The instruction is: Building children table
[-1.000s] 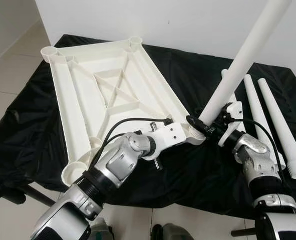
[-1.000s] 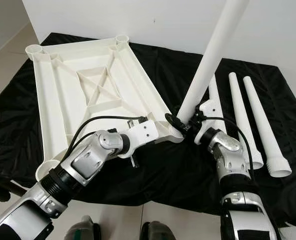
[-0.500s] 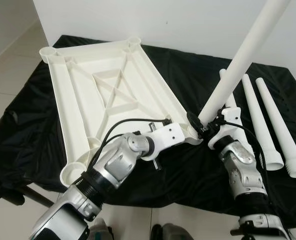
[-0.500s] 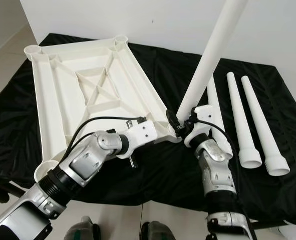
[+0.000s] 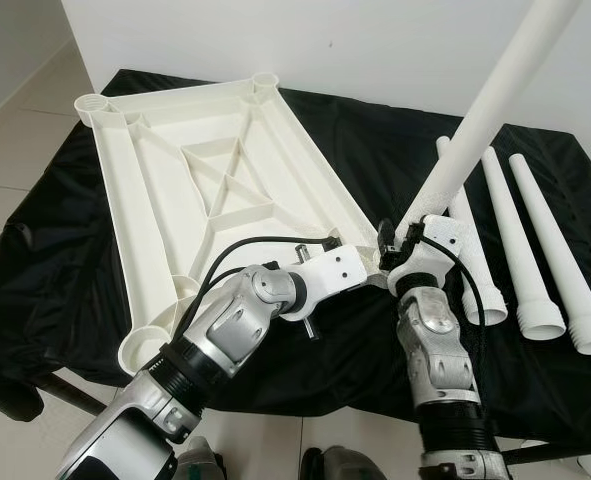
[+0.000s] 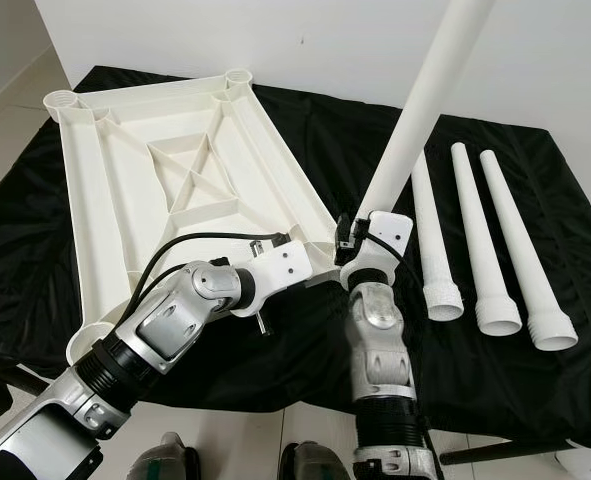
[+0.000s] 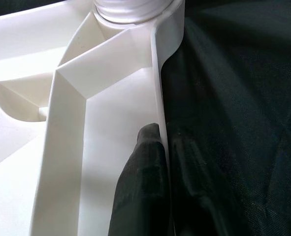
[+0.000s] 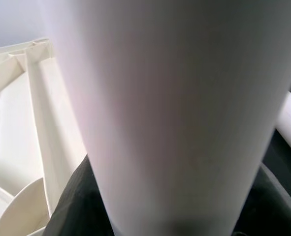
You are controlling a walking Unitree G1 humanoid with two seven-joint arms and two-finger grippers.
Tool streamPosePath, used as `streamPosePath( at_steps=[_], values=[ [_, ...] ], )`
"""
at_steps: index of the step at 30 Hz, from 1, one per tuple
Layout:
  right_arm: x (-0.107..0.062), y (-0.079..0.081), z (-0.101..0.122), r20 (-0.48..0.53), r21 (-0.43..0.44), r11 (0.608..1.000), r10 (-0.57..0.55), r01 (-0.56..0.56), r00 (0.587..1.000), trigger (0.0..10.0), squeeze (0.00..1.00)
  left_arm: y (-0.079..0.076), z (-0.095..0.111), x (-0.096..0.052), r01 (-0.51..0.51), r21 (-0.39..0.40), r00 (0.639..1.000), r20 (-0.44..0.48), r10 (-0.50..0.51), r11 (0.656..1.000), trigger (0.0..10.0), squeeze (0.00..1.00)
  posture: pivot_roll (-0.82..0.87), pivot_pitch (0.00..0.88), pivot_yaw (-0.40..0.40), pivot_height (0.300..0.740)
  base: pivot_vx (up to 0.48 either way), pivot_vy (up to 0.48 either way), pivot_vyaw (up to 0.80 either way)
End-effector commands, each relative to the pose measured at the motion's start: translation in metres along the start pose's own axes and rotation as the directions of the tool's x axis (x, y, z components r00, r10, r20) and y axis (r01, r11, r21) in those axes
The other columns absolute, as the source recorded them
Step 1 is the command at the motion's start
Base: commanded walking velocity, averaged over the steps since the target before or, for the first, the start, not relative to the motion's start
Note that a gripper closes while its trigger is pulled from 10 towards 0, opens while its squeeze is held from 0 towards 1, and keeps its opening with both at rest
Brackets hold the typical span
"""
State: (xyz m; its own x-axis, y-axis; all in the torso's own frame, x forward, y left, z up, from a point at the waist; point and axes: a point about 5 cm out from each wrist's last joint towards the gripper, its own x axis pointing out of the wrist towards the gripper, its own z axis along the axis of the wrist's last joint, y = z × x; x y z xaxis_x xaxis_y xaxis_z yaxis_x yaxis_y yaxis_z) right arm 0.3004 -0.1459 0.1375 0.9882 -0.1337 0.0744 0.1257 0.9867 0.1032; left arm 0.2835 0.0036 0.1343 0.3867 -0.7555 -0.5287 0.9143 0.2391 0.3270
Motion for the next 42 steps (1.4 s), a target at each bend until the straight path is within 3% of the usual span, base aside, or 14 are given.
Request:
streamPosePath(
  at_steps=[1,2,3,4,5,6,17,18,22,29,33,36,41,42],
  values=[
    [-0.002,-0.003,-0.004,-0.024,-0.001,1.000,-0.031,0.031,0.999,10.0,0.00,-0.008,0.000,0.003,0.034,0.020,0.999,-0.007,-0.034,0.999,10.0,0.00,-0.03,0.047,-0.052,0.740,0.000,0.000,0.00],
    [-0.003,-0.003,-0.003,-0.028,0.004,0.999,-0.045,0.045,0.999,10.0,0.00,-0.008,0.000,0.003,0.033,0.019,0.999,-0.007,-0.033,0.999,10.0,0.00,-0.04,0.048,-0.049,0.740,0.000,0.000,0.00],
    [-0.003,-0.004,-0.002,-0.027,0.006,0.999,-0.054,0.054,0.998,10.0,0.22,-0.008,0.000,0.003,0.032,0.020,0.999,-0.007,-0.032,0.999,10.0,0.00,-0.04,0.049,-0.048,0.740,0.000,0.000,0.00],
    [-0.003,-0.006,0.000,-0.030,0.009,0.998,-0.067,0.067,0.997,10.0,0.62,-0.008,0.000,0.003,0.032,0.020,0.999,-0.007,-0.032,0.999,10.0,0.00,-0.04,0.049,-0.047,0.740,0.000,0.000,0.00],
    [-0.003,-0.006,0.000,-0.030,0.009,0.998,-0.067,0.067,0.997,10.0,0.62,-0.008,0.000,0.003,0.032,0.020,0.999,-0.007,-0.032,0.999,10.0,0.00,-0.04,0.049,-0.047,0.740,0.000,0.000,0.00],
    [-0.004,-0.006,0.001,-0.024,0.011,0.998,-0.063,0.063,0.998,10.0,1.00,-0.007,0.000,0.003,0.032,0.021,0.999,-0.007,-0.032,0.999,10.0,0.00,-0.04,0.050,-0.047,0.740,0.000,0.000,0.00],
    [-0.005,-0.009,0.010,0.012,0.018,1.000,0.021,-0.021,1.000,10.0,1.00,-0.007,0.001,0.003,0.031,0.022,0.999,-0.006,-0.031,0.999,10.0,0.00,-0.04,0.050,-0.044,0.740,0.000,0.000,0.00],
    [-0.004,-0.014,0.011,0.012,0.017,0.994,0.109,-0.109,0.994,10.0,0.00,-0.007,0.001,0.003,0.031,0.022,1.000,-0.005,-0.031,0.999,10.0,0.00,-0.05,0.051,-0.042,0.740,0.000,0.000,0.00],
    [-0.003,-0.020,0.012,0.013,0.012,0.982,0.187,-0.187,0.982,10.0,0.00,-0.006,0.002,0.003,0.031,0.023,1.000,-0.004,-0.031,0.999,10.0,0.00,-0.05,0.049,-0.041,0.740,0.000,0.000,0.00],
    [0.005,-0.050,0.017,-0.003,-0.057,0.925,0.376,-0.375,0.927,10.0,0.00,-0.005,0.002,0.003,0.031,0.026,1.000,-0.006,-0.031,0.999,10.0,0.00,-0.05,0.051,-0.036,0.740,0.000,0.000,0.00],
    [0.007,-0.053,0.018,-0.012,-0.062,0.910,0.410,-0.409,0.912,10.0,0.00,-0.005,0.001,0.003,0.030,0.026,1.000,-0.006,-0.030,0.999,10.0,0.00,-0.05,0.050,-0.035,0.740,0.000,0.000,0.00],
    [0.010,-0.059,0.019,-0.035,-0.053,0.869,0.490,-0.491,0.871,10.0,0.00,-0.004,0.002,0.003,0.029,0.026,1.000,-0.006,-0.028,0.999,10.0,0.00,-0.05,0.048,-0.035,0.740,0.000,0.000,0.00],
    [0.013,-0.065,0.030,-0.036,-0.096,0.764,0.638,-0.638,0.769,10.0,0.00,-0.002,0.001,0.001,0.023,0.028,1.000,-0.010,-0.022,0.999,10.0,0.00,-0.04,0.044,-0.031,0.740,0.000,0.000,0.00],
    [0.013,-0.065,0.030,-0.036,-0.096,0.764,0.638,-0.638,0.769,10.0,0.00,-0.002,0.001,0.001,0.023,0.028,1.000,-0.010,-0.022,0.999,10.0,0.00,-0.04,0.044,-0.031,0.740,0.000,0.000,0.00]
  ],
)
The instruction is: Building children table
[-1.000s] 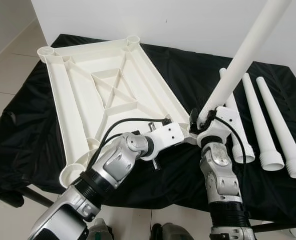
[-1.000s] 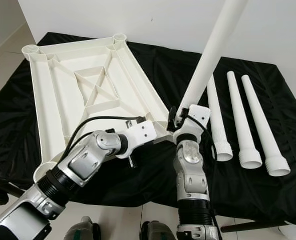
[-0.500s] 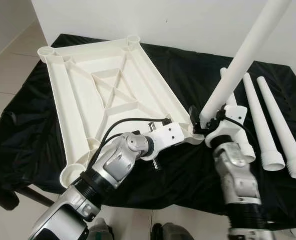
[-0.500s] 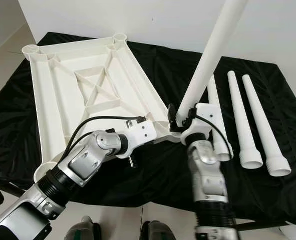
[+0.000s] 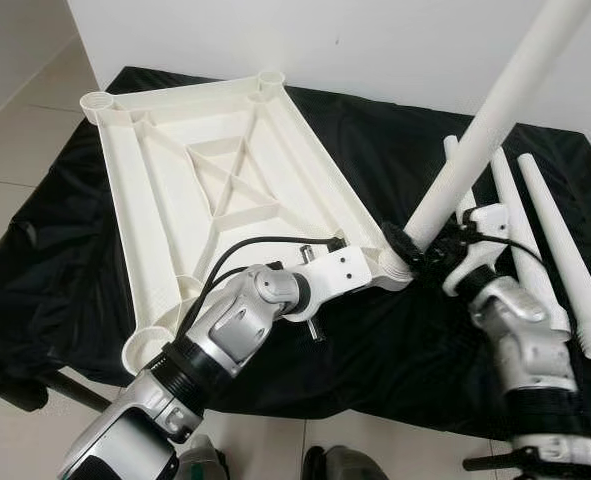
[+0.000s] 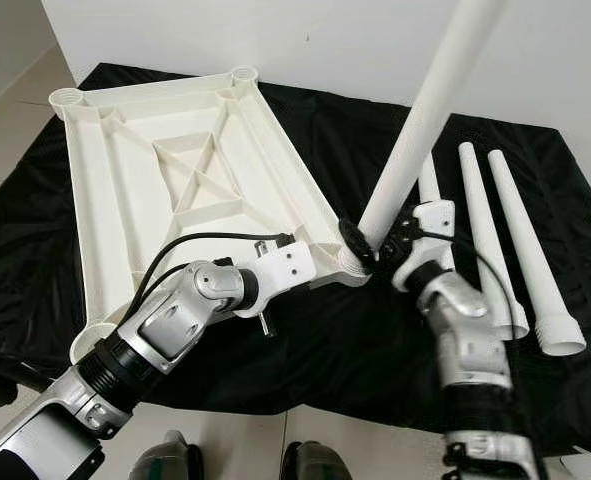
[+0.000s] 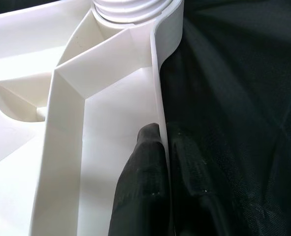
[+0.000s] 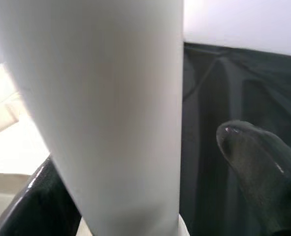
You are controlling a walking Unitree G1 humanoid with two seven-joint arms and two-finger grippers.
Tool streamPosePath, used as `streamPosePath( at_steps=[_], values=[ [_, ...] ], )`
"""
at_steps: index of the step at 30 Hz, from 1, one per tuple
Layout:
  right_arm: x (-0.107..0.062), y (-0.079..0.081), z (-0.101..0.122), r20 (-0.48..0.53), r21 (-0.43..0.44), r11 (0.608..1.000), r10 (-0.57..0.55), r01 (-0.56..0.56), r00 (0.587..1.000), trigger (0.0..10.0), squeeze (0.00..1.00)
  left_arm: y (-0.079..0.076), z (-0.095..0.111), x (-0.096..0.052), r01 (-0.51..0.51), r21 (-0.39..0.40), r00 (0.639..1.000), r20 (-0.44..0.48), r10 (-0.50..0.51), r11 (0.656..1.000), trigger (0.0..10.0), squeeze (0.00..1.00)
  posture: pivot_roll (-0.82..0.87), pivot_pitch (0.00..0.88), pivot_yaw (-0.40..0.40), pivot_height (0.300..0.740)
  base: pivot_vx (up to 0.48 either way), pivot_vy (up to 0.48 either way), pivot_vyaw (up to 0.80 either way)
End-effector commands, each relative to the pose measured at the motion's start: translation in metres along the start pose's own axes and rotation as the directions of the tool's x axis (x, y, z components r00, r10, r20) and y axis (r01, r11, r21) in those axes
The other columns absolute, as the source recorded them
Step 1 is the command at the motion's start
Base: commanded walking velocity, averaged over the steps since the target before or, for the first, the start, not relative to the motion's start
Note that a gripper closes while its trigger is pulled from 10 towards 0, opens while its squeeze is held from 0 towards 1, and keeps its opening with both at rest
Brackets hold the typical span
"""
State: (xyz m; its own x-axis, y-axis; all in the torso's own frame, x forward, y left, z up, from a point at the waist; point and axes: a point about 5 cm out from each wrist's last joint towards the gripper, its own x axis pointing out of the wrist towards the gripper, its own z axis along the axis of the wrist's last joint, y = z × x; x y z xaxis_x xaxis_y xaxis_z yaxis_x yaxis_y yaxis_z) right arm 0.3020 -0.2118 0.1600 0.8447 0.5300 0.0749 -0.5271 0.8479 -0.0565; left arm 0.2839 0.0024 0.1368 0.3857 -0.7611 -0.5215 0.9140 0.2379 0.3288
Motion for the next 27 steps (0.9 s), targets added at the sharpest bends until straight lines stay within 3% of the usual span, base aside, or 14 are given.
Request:
streamPosePath(
  at_steps=[1,6,7,8,9,10,19,27],
  values=[
    [-0.002,-0.001,0.003,0.003,0.000,0.997,0.076,-0.076,0.997,10.0,0.00,-0.003,-0.002,0.001,0.024,0.027,1.000,-0.019,-0.023,0.999,10.0,0.00,-0.04,0.044,-0.030,0.740,0.000,0.000,0.00],
    [-0.001,-0.001,-0.001,-0.036,-0.022,0.985,0.169,-0.170,0.985,10.0,0.00,-0.002,-0.001,0.001,0.023,0.029,1.000,-0.019,-0.022,0.999,10.0,0.00,-0.04,0.042,-0.031,0.740,0.000,0.000,0.00],
    [-0.001,-0.002,-0.001,-0.038,-0.024,0.984,0.176,-0.177,0.984,6.6,0.00,-0.002,-0.001,0.001,0.022,0.029,1.000,-0.019,-0.022,0.999,10.0,0.00,-0.04,0.042,-0.031,0.740,0.000,0.000,0.00],
    [-0.001,-0.002,-0.001,-0.038,-0.024,0.984,0.176,-0.177,0.984,6.6,0.00,-0.002,-0.001,0.001,0.022,0.029,1.000,-0.019,-0.022,0.999,10.0,0.00,-0.04,0.042,-0.031,0.740,0.000,0.000,0.00],
    [-0.001,-0.003,-0.003,-0.048,-0.031,0.983,0.182,-0.183,0.982,2.2,0.00,-0.002,-0.001,0.001,0.022,0.029,1.000,-0.019,-0.022,0.999,10.0,0.00,-0.04,0.041,-0.031,0.740,0.000,0.000,0.00],
    [-0.002,-0.004,-0.005,-0.060,-0.032,0.982,0.186,-0.188,0.981,0.0,0.00,-0.003,-0.002,0.001,0.023,0.030,1.000,-0.020,-0.022,0.999,10.0,0.00,-0.04,0.040,-0.033,0.740,0.000,0.000,0.00],
    [-0.006,-0.007,-0.012,-0.088,-0.006,0.975,0.221,-0.222,0.971,0.0,0.00,-0.004,-0.002,0.002,0.025,0.030,1.000,-0.019,-0.024,0.999,10.0,0.00,-0.04,0.034,-0.036,0.740,0.000,0.000,0.00],
    [-0.010,0.002,-0.018,-0.066,0.051,0.979,0.203,-0.199,0.977,0.0,0.00,-0.006,-0.001,0.003,0.030,0.033,0.999,-0.014,-0.029,0.999,10.0,0.00,-0.04,0.024,-0.040,0.740,0.000,0.000,0.00]
  ],
)
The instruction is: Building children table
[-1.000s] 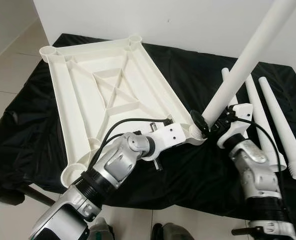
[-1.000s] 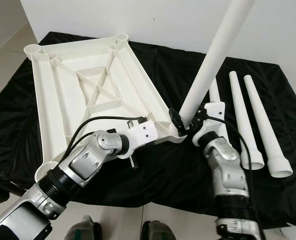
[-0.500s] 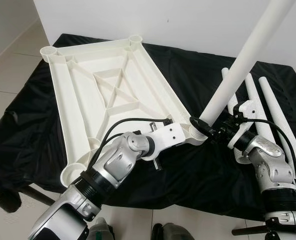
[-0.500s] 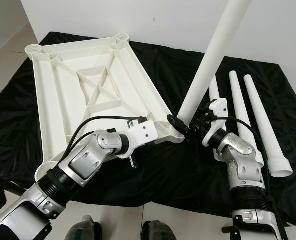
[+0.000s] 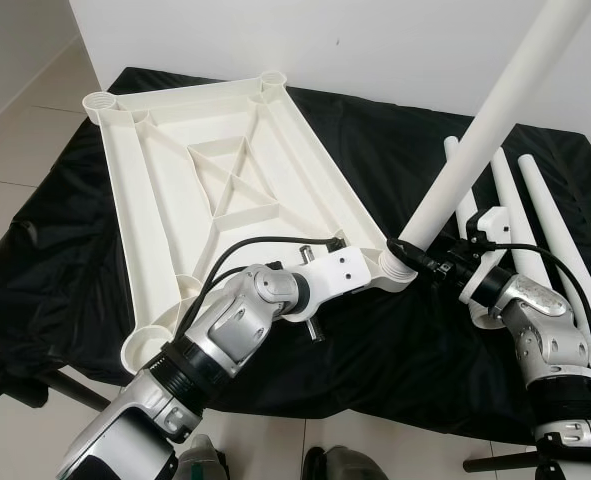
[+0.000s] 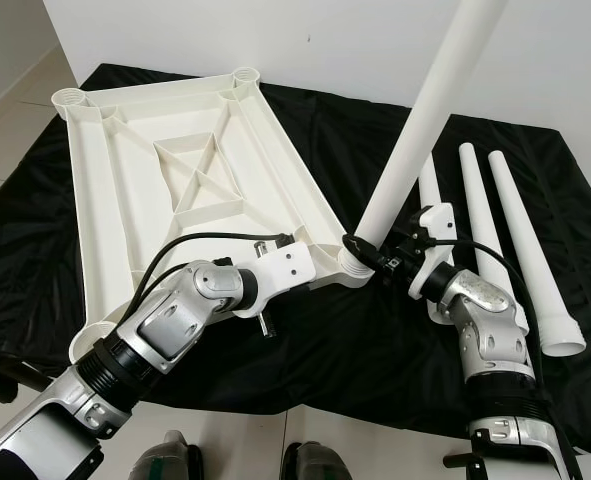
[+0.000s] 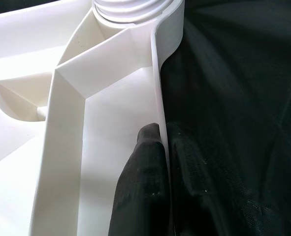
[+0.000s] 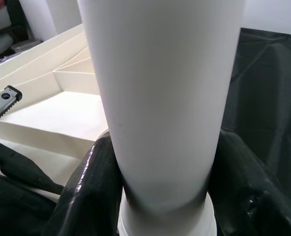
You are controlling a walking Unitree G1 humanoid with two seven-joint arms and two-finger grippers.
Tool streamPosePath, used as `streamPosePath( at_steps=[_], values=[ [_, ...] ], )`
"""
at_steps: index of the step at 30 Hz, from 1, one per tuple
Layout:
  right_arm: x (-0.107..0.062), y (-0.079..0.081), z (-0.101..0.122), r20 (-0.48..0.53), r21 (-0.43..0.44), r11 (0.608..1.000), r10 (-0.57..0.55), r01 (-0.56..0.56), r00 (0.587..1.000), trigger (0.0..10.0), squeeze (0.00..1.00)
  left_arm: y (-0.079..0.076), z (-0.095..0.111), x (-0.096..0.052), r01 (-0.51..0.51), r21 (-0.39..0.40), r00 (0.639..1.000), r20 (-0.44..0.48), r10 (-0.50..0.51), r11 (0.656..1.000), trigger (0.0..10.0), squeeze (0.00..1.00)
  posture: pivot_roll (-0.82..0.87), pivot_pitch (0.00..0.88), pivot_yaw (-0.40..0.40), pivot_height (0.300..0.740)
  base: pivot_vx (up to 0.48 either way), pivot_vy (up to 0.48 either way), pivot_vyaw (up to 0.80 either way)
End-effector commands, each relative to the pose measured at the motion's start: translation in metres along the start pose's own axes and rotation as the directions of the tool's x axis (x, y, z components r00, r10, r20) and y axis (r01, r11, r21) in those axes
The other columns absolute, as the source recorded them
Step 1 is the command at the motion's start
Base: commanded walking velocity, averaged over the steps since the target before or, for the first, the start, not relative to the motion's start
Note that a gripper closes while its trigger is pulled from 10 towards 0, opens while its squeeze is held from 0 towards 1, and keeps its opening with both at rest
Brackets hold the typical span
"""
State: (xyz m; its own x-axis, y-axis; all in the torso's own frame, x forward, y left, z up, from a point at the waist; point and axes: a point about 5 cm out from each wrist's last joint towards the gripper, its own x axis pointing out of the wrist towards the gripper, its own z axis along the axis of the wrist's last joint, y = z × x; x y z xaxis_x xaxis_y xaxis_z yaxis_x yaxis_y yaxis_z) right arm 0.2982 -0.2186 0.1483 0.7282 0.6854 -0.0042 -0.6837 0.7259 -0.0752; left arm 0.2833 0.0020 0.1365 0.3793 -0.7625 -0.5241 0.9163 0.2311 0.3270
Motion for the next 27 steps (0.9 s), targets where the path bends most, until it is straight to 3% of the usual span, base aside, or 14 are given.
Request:
streamPosePath(
  at_steps=[1,2,3,4,12,15,19,24,27],
  values=[
    [-0.001,0.006,-0.007,0.000,0.056,0.998,0.005,-0.005,1.000,0.0,0.00,-0.006,-0.001,0.003,0.023,0.031,1.000,-0.014,-0.022,0.999,10.0,0.00,-0.04,0.024,-0.040,0.740,0.000,0.000,0.00],
    [0.000,0.010,-0.007,0.018,0.076,0.996,-0.039,0.038,0.999,9.1,0.00,-0.006,-0.001,0.004,0.024,0.032,1.000,-0.013,-0.024,0.999,10.0,0.00,-0.04,0.022,-0.042,0.740,0.000,0.000,0.00],
    [0.000,0.010,-0.007,0.018,0.076,0.996,-0.039,0.038,0.999,9.1,0.00,-0.006,-0.001,0.004,0.024,0.032,1.000,-0.013,-0.024,0.999,10.0,0.00,-0.04,0.022,-0.042,0.740,0.000,0.000,0.00],
    [0.001,0.011,-0.007,0.033,0.095,0.994,-0.064,0.060,0.997,10.0,0.00,-0.006,0.000,0.004,0.024,0.032,1.000,-0.012,-0.024,0.999,10.0,0.00,-0.04,0.020,-0.044,0.740,0.000,0.000,0.00],
    [0.010,0.017,-0.011,0.038,0.111,0.975,-0.197,0.192,0.980,10.0,0.00,-0.008,0.000,0.004,0.027,0.030,1.000,-0.011,-0.026,0.999,10.0,0.00,-0.05,0.019,-0.048,0.740,0.000,0.000,0.00],
    [0.019,0.032,-0.016,0.025,0.130,0.954,-0.277,0.271,0.961,10.0,0.00,-0.009,-0.001,0.004,0.028,0.028,1.000,-0.012,-0.028,0.999,10.0,0.00,-0.04,0.020,-0.053,0.740,0.000,0.000,0.00],
    [0.021,0.036,-0.016,0.032,0.138,0.944,-0.308,0.301,0.951,10.0,0.00,-0.009,-0.001,0.004,0.029,0.026,1.000,-0.011,-0.029,0.999,10.0,0.00,-0.04,0.022,-0.054,0.740,0.000,0.000,0.00],
    [0.030,0.047,-0.012,0.049,0.163,0.916,-0.379,0.368,0.924,10.0,0.00,-0.010,-0.001,0.004,0.032,0.024,0.999,-0.011,-0.031,0.999,10.0,0.00,-0.04,0.026,-0.058,0.740,0.000,0.000,0.00],
    [0.039,0.057,-0.009,0.050,0.186,0.872,-0.468,0.452,0.882,10.0,0.00,-0.010,-0.001,0.004,0.030,0.020,0.999,-0.010,-0.030,0.999,10.0,0.00,-0.04,0.032,-0.060,0.740,0.000,0.000,0.00]
  ],
)
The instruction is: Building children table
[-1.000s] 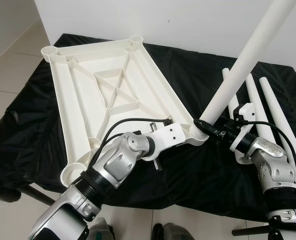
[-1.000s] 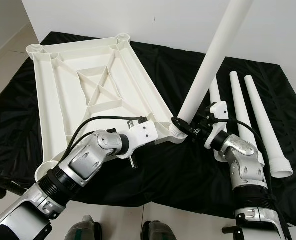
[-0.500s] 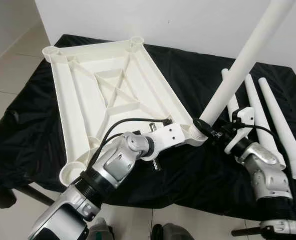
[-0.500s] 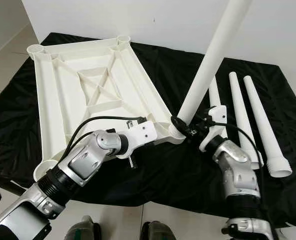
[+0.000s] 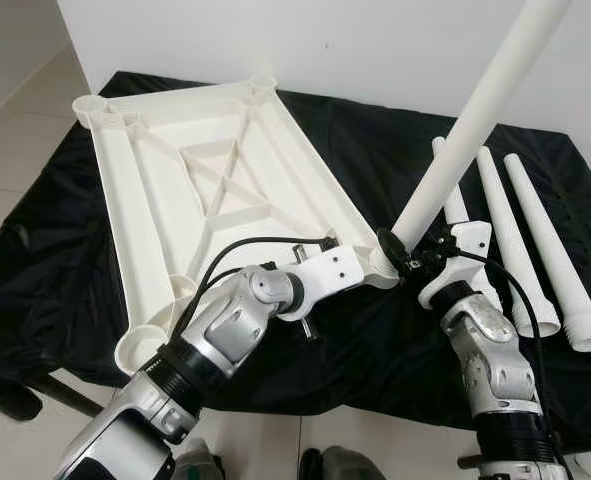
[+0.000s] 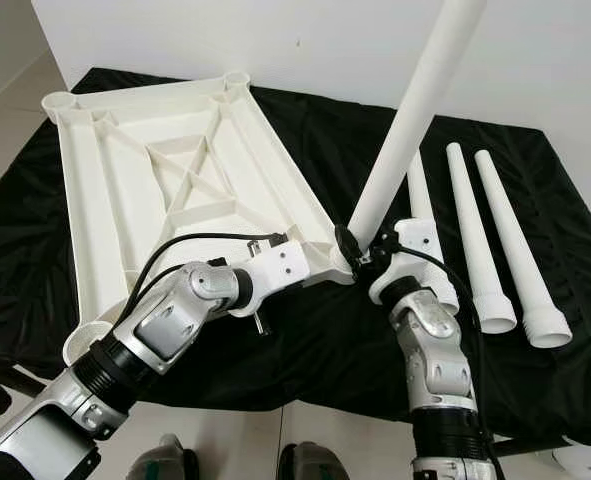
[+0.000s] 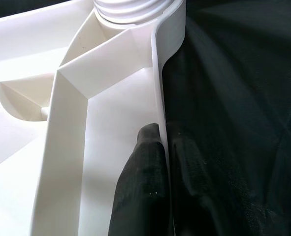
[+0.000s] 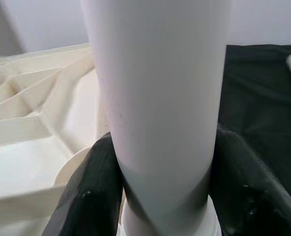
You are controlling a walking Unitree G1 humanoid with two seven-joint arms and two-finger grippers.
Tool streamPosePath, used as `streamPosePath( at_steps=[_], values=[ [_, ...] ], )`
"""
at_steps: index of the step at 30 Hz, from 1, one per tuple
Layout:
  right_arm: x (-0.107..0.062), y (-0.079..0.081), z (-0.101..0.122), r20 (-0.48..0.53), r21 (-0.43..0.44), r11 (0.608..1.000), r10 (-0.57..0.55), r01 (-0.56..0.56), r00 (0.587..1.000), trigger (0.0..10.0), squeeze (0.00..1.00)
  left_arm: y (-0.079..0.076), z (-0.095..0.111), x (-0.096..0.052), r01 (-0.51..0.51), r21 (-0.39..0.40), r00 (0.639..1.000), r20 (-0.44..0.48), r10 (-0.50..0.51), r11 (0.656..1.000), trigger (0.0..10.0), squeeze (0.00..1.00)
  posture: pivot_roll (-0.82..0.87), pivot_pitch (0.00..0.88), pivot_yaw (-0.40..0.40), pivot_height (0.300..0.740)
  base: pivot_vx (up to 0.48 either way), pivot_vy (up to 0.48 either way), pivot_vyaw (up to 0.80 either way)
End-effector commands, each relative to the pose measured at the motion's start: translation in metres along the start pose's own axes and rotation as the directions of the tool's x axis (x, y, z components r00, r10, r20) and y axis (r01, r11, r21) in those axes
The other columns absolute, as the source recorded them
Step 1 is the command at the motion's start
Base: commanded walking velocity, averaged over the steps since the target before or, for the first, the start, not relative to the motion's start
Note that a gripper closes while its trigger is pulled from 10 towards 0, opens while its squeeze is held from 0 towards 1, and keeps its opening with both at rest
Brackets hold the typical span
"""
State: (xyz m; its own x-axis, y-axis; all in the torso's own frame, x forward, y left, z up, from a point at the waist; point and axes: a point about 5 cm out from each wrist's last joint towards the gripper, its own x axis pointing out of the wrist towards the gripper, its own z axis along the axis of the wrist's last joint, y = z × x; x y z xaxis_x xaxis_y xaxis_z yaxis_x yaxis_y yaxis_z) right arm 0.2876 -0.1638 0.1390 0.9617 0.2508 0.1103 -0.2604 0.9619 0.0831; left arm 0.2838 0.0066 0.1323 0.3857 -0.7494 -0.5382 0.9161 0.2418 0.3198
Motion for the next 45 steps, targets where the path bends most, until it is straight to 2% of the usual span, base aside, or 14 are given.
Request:
streamPosePath(
  at_steps=[1,5,8,15,16,17,24,30,31,33,34,35,38,45],
  values=[
    [0.004,0.015,-0.006,-0.029,0.042,0.998,-0.036,0.038,0.999,10.0,0.00,-0.011,0.005,0.005,0.033,0.032,0.999,0.009,-0.033,0.999,10.0,0.00,-0.04,0.033,-0.060,0.740,0.000,0.000,0.00],
    [0.006,0.018,-0.007,-0.035,0.043,0.992,-0.116,0.118,0.993,10.0,0.00,-0.010,0.005,0.005,0.032,0.031,0.999,0.009,-0.032,0.999,10.0,0.00,-0.04,0.036,-0.059,0.740,0.000,0.000,0.00],
    [0.013,0.023,-0.013,-0.068,0.032,0.967,-0.250,0.253,0.966,10.0,0.00,-0.009,0.006,0.005,0.028,0.029,1.000,0.010,-0.029,0.999,10.0,0.00,-0.05,0.044,-0.055,0.740,0.000,0.000,0.00],
    [0.017,0.027,-0.011,-0.060,0.052,0.950,-0.306,0.309,0.950,10.0,0.00,-0.004,0.007,0.004,0.014,0.028,1.000,0.011,-0.014,1.000,10.0,0.00,-0.05,0.055,-0.051,0.740,0.000,0.000,0.00],
    [0.017,0.027,-0.010,-0.056,0.049,0.951,-0.303,0.306,0.951,10.0,0.41,-0.005,0.006,0.004,0.014,0.028,1.000,0.011,-0.014,1.000,10.0,0.00,-0.05,0.053,-0.050,0.740,0.000,0.000,0.00],
    [0.016,0.027,-0.009,-0.054,0.061,0.950,-0.303,0.306,0.951,10.0,1.00,-0.005,0.006,0.004,0.016,0.029,1.000,0.010,-0.017,0.999,10.0,0.00,-0.06,0.053,-0.048,0.740,0.000,0.000,0.00],
    [0.014,0.027,-0.007,-0.036,0.083,0.956,-0.279,0.281,0.960,10.0,1.00,-0.005,0.006,0.004,0.017,0.030,1.000,0.010,-0.017,0.999,10.0,0.00,-0.06,0.044,-0.044,0.740,0.000,0.000,0.00],
    [0.014,0.025,-0.003,-0.009,0.052,0.959,-0.279,0.279,0.960,10.0,1.00,-0.003,0.007,0.005,0.014,0.032,1.000,0.011,-0.015,0.999,10.0,0.00,-0.06,0.038,-0.040,0.740,0.000,0.000,0.00],
    [0.013,0.022,-0.001,0.002,0.043,0.964,-0.261,0.261,0.965,10.0,0.80,-0.003,0.007,0.005,0.014,0.032,1.000,0.011,-0.015,0.999,10.0,0.00,-0.06,0.036,-0.039,0.740,0.000,0.000,0.00],
    [0.013,0.022,-0.001,0.002,0.043,0.964,-0.261,0.261,0.965,10.0,0.80,-0.003,0.007,0.005,0.014,0.032,1.000,0.011,-0.015,0.999,10.0,0.00,-0.06,0.036,-0.039,0.740,0.000,0.000,0.00],
    [0.013,0.019,0.001,0.011,0.034,0.977,-0.212,0.212,0.977,10.0,0.00,-0.002,0.007,0.004,0.014,0.033,1.000,0.011,-0.015,0.999,10.0,0.00,-0.06,0.035,-0.038,0.740,0.000,0.000,0.00],
    [0.013,0.019,0.001,0.011,0.034,0.977,-0.212,0.212,0.977,10.0,0.00,-0.002,0.007,0.004,0.014,0.033,1.000,0.011,-0.015,0.999,10.0,0.00,-0.06,0.035,-0.038,0.740,0.000,0.000,0.00],
    [0.013,0.007,0.006,0.024,0.000,1.000,-0.023,0.023,0.999,10.0,0.00,-0.001,0.006,0.004,0.013,0.034,1.000,0.007,-0.013,0.999,10.0,0.00,-0.05,0.030,-0.035,0.740,0.000,0.000,0.00],
    [0.013,-0.015,0.006,-0.004,-0.069,0.990,0.123,-0.123,0.992,10.0,0.00,-0.002,0.005,0.003,0.014,0.035,1.000,0.004,-0.014,0.999,10.0,0.00,-0.05,0.026,-0.035,0.740,0.000,0.000,0.00]
  ],
)
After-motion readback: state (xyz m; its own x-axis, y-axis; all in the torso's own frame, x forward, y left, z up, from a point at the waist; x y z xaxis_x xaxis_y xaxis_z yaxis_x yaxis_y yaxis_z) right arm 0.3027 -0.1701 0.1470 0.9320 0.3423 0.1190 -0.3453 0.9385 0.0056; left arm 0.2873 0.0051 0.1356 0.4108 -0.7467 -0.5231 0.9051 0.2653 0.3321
